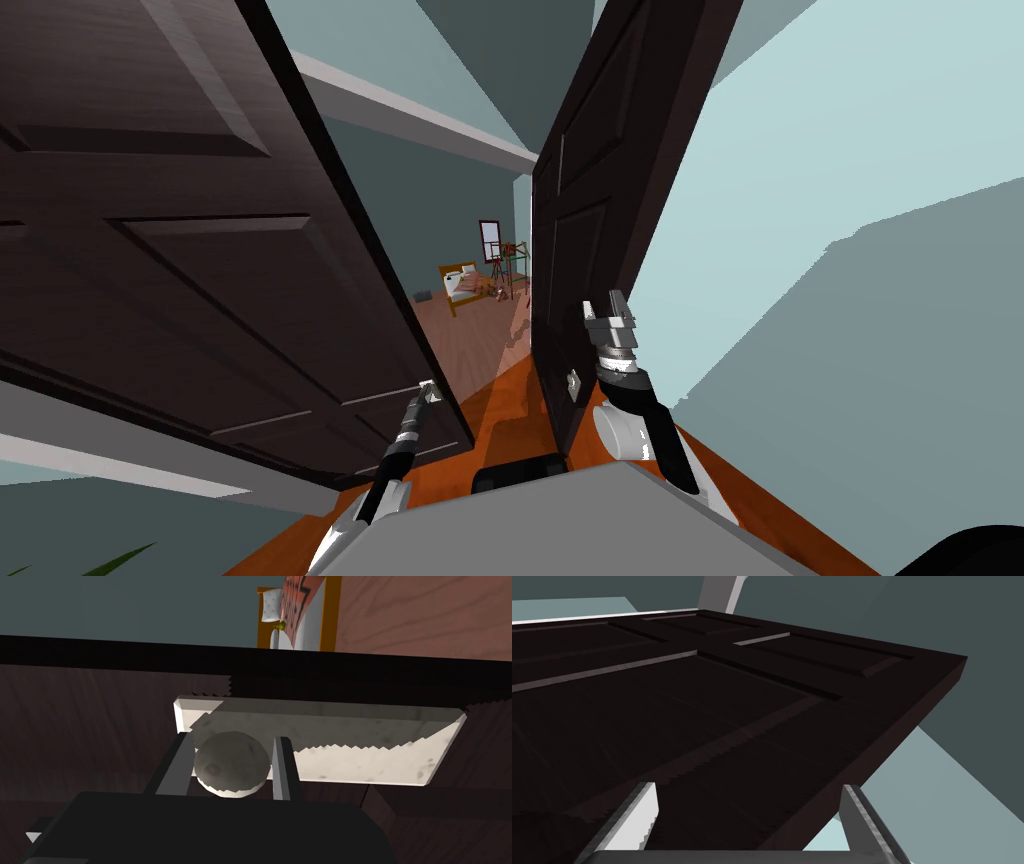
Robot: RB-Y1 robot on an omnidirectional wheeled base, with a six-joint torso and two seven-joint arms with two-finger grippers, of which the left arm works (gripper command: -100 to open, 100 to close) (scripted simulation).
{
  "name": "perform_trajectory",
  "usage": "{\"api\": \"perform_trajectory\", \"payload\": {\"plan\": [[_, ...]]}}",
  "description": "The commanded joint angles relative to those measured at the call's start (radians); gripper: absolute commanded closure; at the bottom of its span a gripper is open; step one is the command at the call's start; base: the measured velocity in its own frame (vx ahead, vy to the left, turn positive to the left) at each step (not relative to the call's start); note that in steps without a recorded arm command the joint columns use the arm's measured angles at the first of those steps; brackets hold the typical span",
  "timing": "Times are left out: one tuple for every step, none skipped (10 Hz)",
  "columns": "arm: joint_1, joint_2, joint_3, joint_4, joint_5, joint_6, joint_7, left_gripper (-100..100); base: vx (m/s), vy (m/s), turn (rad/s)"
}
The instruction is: Pull the door open
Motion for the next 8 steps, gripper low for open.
{"api": "perform_trajectory", "payload": {"plan": [[0.001, 0.0, 0.0, 0.0, 0.0, 0.0, 0.0, 100, -0.016, 0.006, -0.009], [0.001, 0.0, 0.0, 0.0, 0.0, 0.0, 0.0, 100, -0.006, 0.003, -0.004], [0.001, 0.0, 0.0, 0.0, 0.0, 0.0, 0.0, 100, 0.0, 0.0, 0.0], [0.001, 0.0, 0.0, 0.0, 0.0, 0.0, 0.0, 100, 0.0, 0.0, 0.0], [0.005, 0.01, -0.023, -0.007, -0.009, -0.006, 0.014, 100, -0.113, 0.034, -0.069], [0.008, 0.018, -0.037, -0.012, -0.015, -0.011, 0.024, 100, -0.223, 0.061, -0.073], [0.012, 0.026, -0.053, -0.018, -0.021, -0.016, 0.035, 100, -0.271, 0.098, -0.077], [0.015, 0.034, -0.069, -0.024, -0.027, -0.022, 0.047, 100, -0.239, 0.082, -0.084]]}}
